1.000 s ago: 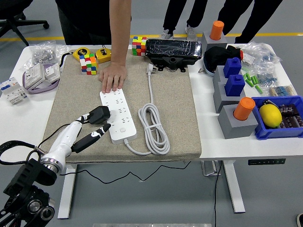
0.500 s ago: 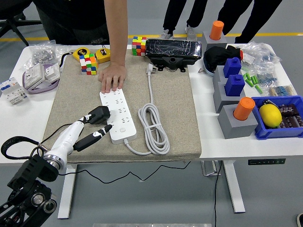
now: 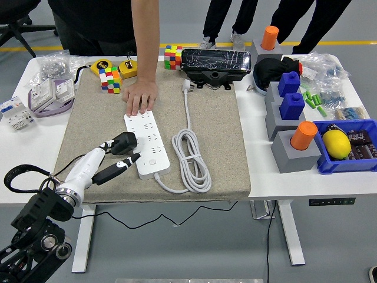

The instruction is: Pick up the plug,place it near the board,insert it into the board,press the button

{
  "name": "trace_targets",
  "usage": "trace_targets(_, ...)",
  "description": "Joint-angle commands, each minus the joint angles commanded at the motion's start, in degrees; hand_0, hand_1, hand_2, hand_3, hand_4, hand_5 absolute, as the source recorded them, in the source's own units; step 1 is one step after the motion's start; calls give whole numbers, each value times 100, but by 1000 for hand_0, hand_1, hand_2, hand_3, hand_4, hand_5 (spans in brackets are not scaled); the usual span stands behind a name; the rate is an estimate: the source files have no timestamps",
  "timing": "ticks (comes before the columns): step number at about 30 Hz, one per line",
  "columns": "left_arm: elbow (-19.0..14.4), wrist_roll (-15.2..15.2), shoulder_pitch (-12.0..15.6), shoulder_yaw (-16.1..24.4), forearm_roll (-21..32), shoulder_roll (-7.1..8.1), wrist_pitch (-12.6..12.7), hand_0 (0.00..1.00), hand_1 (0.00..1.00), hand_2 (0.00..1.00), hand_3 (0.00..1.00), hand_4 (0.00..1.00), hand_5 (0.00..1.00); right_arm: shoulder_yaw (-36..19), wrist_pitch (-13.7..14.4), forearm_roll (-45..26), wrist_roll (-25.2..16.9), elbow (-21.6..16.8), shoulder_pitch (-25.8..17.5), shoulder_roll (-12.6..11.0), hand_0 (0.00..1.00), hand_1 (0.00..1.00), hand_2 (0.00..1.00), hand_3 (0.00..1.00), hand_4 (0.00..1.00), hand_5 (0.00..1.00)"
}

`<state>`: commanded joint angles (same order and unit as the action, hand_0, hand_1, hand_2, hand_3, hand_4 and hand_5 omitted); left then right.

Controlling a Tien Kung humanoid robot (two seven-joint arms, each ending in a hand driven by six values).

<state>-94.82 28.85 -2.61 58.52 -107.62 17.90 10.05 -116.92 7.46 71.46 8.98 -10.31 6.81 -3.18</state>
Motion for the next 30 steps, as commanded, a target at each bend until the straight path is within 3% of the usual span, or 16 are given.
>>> trace_targets(30,113,1,-107,-140,37,-32,-41,998,972,945,942,998,998,34,-14,-14,12,0,-12,0,793,694,714,762,998,998)
